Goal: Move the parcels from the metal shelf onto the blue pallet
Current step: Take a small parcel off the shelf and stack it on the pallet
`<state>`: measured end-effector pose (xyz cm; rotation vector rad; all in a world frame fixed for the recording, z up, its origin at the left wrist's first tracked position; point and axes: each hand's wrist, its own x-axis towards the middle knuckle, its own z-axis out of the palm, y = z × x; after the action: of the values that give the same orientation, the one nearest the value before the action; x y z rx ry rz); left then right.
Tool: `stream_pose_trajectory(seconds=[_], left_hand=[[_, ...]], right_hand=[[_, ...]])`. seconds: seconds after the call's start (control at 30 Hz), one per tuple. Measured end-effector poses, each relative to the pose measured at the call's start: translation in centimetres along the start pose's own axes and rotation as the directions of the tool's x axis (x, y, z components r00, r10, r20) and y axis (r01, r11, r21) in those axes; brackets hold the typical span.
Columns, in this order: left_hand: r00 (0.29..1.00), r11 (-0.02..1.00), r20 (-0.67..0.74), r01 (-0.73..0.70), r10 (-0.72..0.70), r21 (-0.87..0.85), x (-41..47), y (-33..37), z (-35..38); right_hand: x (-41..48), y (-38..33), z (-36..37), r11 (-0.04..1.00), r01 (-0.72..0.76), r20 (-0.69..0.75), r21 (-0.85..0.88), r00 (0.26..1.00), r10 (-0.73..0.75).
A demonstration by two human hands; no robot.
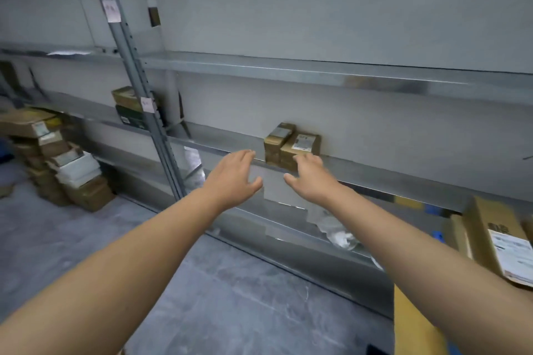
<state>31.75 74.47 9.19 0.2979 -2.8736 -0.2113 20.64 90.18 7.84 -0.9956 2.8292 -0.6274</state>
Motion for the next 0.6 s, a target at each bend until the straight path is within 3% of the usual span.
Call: stream_pose_trajectory(seconds=[0.23, 0.6], left_hand=[[0.997, 0.995, 0.034, -0.070, 0.067, 0.073, 3.0, -10.1, -0.8], [0.976, 0.972, 0.044, -0.215, 0.211, 0.092, 10.4, -13.8, 2.4]], right_hand=[[6.4, -7.5, 2.9, 0.998, -0.034, 0.009, -0.059, 0.999, 0.034], [12.9, -5.4, 3.6, 0.976, -0.185, -0.025, -0.119, 0.983, 0.183]])
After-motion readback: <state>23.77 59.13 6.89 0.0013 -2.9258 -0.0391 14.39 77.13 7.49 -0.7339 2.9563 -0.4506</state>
